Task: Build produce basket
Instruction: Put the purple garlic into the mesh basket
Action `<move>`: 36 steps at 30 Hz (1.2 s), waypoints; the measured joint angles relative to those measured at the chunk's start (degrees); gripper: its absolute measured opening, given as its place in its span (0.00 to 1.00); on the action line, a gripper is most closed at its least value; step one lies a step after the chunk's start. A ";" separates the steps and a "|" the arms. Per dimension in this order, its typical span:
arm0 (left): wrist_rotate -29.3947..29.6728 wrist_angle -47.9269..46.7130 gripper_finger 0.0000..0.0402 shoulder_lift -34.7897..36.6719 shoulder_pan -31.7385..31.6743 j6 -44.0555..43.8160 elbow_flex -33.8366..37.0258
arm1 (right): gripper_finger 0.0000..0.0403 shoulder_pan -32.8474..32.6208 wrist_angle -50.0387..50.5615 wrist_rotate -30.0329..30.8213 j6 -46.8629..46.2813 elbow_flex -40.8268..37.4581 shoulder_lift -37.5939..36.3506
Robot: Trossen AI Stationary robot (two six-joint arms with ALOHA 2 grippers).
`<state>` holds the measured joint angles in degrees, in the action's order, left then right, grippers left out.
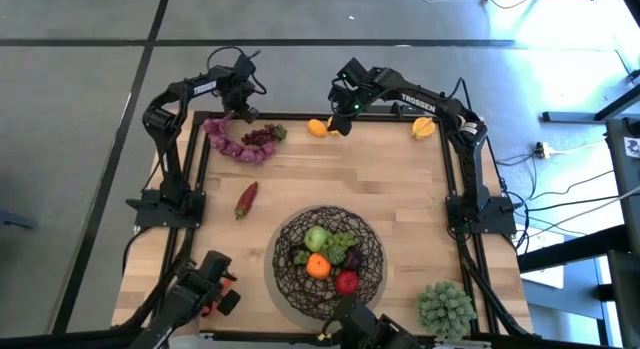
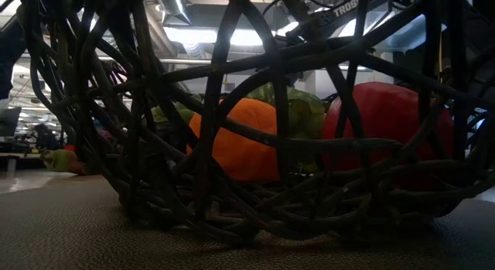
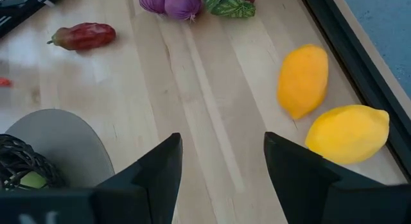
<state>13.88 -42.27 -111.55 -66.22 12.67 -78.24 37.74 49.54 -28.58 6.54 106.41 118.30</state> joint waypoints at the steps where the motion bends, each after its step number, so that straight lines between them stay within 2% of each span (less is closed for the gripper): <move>1: 1.23 -0.08 0.19 0.00 0.20 0.02 0.00 | 0.52 0.00 0.00 0.00 -0.01 0.00 0.00; 6: 9.13 -0.90 0.19 0.02 1.42 0.26 0.00 | 0.52 0.00 0.00 0.00 -0.02 0.00 0.00; 36: 5.96 -0.69 0.17 0.07 1.38 2.97 0.00 | 0.52 -0.02 0.00 -0.05 -0.19 0.00 0.00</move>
<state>19.83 -42.96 -111.48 -64.84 15.64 -78.24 37.71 49.54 -28.63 6.35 106.41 118.30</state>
